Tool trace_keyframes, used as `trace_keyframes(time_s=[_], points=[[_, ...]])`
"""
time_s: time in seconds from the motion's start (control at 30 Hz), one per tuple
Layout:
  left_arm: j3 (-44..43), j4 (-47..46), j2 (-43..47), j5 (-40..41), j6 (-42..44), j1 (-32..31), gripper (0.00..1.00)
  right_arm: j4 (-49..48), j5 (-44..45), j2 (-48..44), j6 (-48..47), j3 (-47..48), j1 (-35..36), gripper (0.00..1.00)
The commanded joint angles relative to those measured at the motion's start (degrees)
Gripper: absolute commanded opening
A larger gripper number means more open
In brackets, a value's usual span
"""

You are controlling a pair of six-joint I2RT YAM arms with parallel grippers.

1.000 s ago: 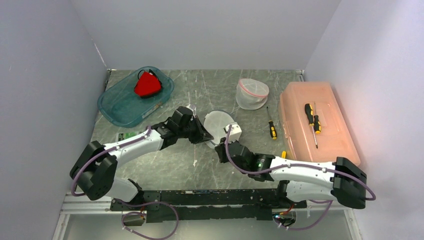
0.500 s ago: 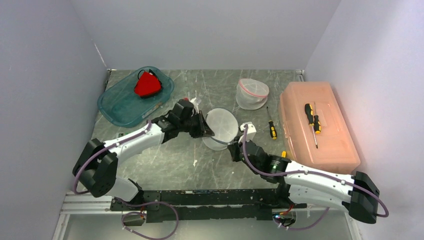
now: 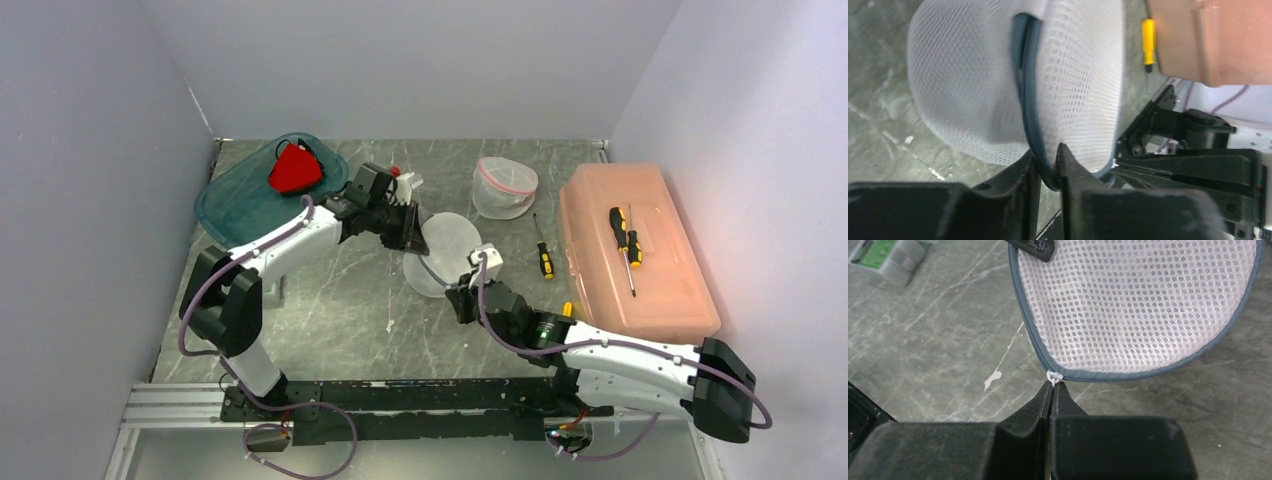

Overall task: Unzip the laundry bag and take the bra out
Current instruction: Unzip the laundry bag at the center of the board.

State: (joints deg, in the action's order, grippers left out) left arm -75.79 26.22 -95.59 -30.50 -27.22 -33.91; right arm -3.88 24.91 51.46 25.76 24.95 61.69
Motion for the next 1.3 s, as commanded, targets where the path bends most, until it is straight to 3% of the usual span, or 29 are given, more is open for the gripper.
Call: trace_keyframes(time_s=[0.0, 0.07, 0.17, 0.3, 0.43, 0.6, 1.0, 1.13, 1.27], points=[[6.73, -6.63, 1.74, 5.55, -0.12, 1.48, 0.42, -5.33, -1.11, 3.41, 3.34, -1.14, 0.63, 0.00], [9.61, -7.22, 5.28, 8.59, -2.43, 1.50, 0.67, -5.77, -1.36, 4.76, 3.44, -0.60, 0.65, 0.00], [12.85, -4.44, 11.45, 13.95, -5.91, 1.48, 0.83, -6.27, -1.45, 5.51, 2.98, 0.06, 0.64, 0.00], [18.13, -1.27, 21.14, 18.71, -14.09, 1.44, 0.88, -6.31, -1.51, 6.84, 3.01, 1.54, 0.70, 0.00], [26.10, -3.34, 28.73, 20.21, -28.06, 0.68, 0.90, -7.05, -2.57, 8.58, 3.34, 2.84, 0.65, 0.00], [34.50, -13.34, 31.22, 21.78, -43.03, -4.75, 0.91, -6.87, -5.00, 11.48, 2.76, 5.46, 0.63, 0.00], [30.20, -16.08, 22.84, 23.06, -48.24, -6.96, 0.85, -4.88, -9.93, 14.62, -0.76, 8.92, 0.64, 0.00], [30.20, -17.51, 21.19, 22.83, -48.51, -6.95, 0.73, -4.57, -10.35, 14.89, -1.04, 9.07, 0.67, 0.00], [29.46, -17.19, 19.44, 23.24, -47.67, -6.91, 0.53, -4.27, -10.47, 14.66, -0.90, 8.90, 0.63, 0.00]])
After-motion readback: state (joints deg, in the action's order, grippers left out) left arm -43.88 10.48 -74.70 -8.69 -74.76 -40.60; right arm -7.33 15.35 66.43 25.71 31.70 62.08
